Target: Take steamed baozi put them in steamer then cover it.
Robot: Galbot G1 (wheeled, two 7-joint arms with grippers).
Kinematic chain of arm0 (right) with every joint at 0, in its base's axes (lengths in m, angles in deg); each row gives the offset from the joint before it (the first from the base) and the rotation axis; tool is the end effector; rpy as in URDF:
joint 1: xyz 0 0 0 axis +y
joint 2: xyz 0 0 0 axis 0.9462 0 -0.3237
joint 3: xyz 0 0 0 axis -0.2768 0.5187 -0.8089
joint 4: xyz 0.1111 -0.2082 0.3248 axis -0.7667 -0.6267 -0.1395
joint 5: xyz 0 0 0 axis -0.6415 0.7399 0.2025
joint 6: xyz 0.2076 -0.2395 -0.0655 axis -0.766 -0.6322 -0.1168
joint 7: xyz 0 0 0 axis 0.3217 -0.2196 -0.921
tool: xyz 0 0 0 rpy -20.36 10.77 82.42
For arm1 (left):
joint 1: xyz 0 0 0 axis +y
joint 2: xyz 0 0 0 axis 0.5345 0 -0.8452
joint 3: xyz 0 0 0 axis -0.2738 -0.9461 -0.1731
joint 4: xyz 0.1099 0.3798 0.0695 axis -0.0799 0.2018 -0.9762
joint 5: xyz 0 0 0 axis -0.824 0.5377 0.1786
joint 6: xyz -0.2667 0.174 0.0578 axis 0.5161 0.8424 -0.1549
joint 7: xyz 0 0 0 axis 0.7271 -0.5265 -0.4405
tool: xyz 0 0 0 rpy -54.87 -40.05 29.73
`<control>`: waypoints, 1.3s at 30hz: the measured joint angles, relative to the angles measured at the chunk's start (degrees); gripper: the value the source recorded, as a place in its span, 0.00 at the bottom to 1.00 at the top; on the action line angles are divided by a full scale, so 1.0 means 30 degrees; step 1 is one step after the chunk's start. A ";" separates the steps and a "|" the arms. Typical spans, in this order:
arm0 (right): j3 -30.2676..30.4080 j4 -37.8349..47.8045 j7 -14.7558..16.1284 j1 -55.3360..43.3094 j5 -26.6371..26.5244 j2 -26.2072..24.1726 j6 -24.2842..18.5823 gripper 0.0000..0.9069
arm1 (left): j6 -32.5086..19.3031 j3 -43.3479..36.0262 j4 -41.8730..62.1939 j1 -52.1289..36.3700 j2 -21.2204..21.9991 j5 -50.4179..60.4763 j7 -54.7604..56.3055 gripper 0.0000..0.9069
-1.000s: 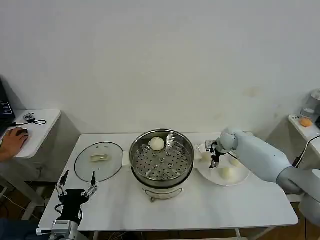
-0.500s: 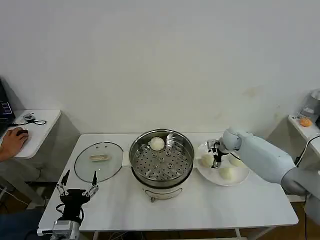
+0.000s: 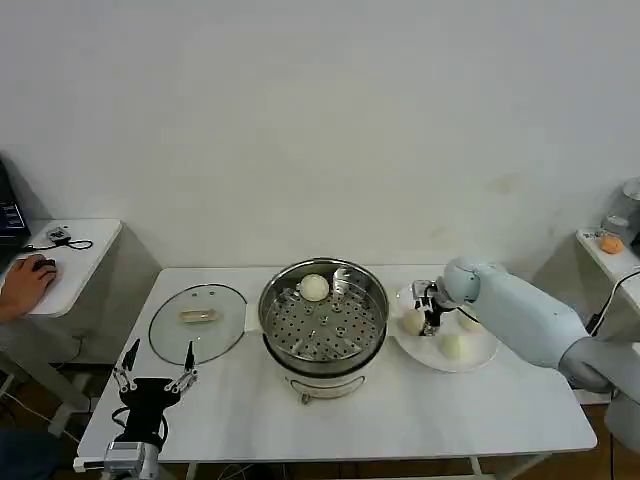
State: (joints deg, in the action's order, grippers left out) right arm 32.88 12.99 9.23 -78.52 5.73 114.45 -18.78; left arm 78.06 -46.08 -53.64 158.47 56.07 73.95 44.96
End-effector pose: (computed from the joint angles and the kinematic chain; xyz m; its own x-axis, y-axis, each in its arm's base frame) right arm 0.5782 -0.1261 -0.2645 -0.2922 -0.1030 0.9508 -0.9561 0.0087 -0.2929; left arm 0.0939 0.0795 -0.3170 -0.9920 -0.1226 0.0305 -0.1094 0.9544 0.2779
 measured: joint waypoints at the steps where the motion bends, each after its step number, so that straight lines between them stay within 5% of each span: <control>1: -0.0012 0.0004 0.0027 0.0000 -0.0007 0.0002 0.0015 0.63 | 0.0000 0.0000 -0.0022 0.0011 0.0013 0.0000 0.0000 1.00; 22: 0.0741 -0.2913 0.0320 -0.2431 -0.1664 -0.2128 0.0585 0.64 | 0.0060 0.0018 -0.0244 0.0121 -0.0176 0.0024 0.0001 1.00; 31: 0.3023 -0.6261 -0.0232 -0.6318 -0.4453 -0.2995 0.1853 0.66 | 0.0276 -0.0138 -0.0264 -0.0029 -0.0264 0.0018 -0.0049 1.00; 39: 0.4964 -0.8754 -0.1443 -0.9242 -0.8269 -0.2140 0.4047 0.66 | 0.0319 -0.0117 -0.0213 -0.0116 -0.0279 -0.0022 -0.0065 1.00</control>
State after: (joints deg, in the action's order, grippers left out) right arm 47.77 -13.28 4.90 -106.25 -19.07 108.03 -6.64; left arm 79.01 -46.43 -54.28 158.12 55.23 73.88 44.76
